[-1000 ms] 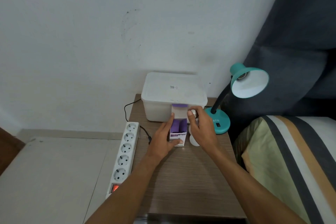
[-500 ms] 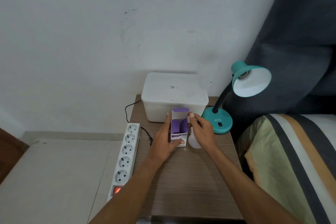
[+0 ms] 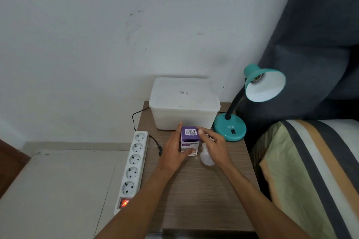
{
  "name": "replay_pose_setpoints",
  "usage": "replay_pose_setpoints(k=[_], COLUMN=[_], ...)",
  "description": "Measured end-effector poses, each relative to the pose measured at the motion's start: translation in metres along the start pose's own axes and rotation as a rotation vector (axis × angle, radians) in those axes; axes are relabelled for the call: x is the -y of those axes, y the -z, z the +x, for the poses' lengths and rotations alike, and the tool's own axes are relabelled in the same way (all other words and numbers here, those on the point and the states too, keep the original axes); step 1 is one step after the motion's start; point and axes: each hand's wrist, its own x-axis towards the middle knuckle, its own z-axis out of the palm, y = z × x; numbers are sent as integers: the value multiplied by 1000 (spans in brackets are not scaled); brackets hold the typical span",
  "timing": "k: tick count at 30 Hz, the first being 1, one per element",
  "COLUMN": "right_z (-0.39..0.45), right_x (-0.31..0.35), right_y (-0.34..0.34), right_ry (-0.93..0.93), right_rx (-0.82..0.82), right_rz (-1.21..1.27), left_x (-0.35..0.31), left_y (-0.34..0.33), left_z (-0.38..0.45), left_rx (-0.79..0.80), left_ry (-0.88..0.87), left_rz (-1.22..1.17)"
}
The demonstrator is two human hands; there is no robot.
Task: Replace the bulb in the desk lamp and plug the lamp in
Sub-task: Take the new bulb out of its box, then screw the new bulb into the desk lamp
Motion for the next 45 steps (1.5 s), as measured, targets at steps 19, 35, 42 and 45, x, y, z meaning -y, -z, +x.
replay_pose_setpoints(k=[19, 35, 42, 45], right_z=[1, 10, 17, 13], right_x=[-1, 17, 13, 15], right_y=[-11, 12, 27, 28], right_ry=[-18, -103, -105, -174], right_rx=[-59, -365, -388, -403], right_rz=[-119, -199, -146, -97], left_x=[-5, -4, 3, -8], left_y=[-1, -2, -9, -8], left_z=[-13, 17, 12, 11], left_rx=[-100, -220, -191, -198], left_ry=[-74, -12, 37, 17], left_rz=[-10, -80, -49, 78])
